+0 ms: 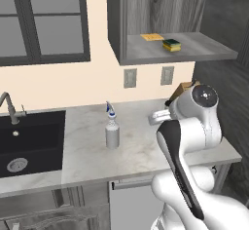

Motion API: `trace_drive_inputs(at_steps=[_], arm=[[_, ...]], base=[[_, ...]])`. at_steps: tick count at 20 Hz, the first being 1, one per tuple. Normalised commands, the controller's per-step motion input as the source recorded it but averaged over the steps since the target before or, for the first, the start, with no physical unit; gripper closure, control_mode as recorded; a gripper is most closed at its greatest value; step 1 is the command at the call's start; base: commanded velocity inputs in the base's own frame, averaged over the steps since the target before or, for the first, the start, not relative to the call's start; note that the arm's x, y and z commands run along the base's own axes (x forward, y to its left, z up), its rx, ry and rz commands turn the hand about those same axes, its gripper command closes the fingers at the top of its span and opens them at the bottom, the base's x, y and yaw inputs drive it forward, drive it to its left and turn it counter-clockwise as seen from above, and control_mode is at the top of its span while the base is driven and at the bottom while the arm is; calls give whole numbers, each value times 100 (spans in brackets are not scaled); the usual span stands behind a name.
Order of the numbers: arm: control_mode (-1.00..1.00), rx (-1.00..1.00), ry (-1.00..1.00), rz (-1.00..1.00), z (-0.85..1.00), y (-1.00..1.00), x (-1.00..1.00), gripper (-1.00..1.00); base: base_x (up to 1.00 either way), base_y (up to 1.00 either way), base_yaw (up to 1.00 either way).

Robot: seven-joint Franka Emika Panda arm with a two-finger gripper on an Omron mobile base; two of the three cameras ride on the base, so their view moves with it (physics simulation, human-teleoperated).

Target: Pick the sponge and spray from the cabinet and place them on the counter.

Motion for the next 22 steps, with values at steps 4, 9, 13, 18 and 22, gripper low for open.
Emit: trace_drive_inputs(at_steps=[4, 9, 13, 18, 22], arm=[[-100, 1, -5, -1, 20, -1, -20, -100], [-100, 4, -10, 0, 21, -6, -27, -100], [-100, 7, -4, 1, 29, -11, -20, -100], [-100, 8, -2, 2, 28, -15, -19, -100], [-100, 2, -2, 1, 25, -5, -16, -100]], base=[[0, 0, 0], [0, 0, 0], [0, 0, 0], [0, 0, 0], [0, 0, 0]])
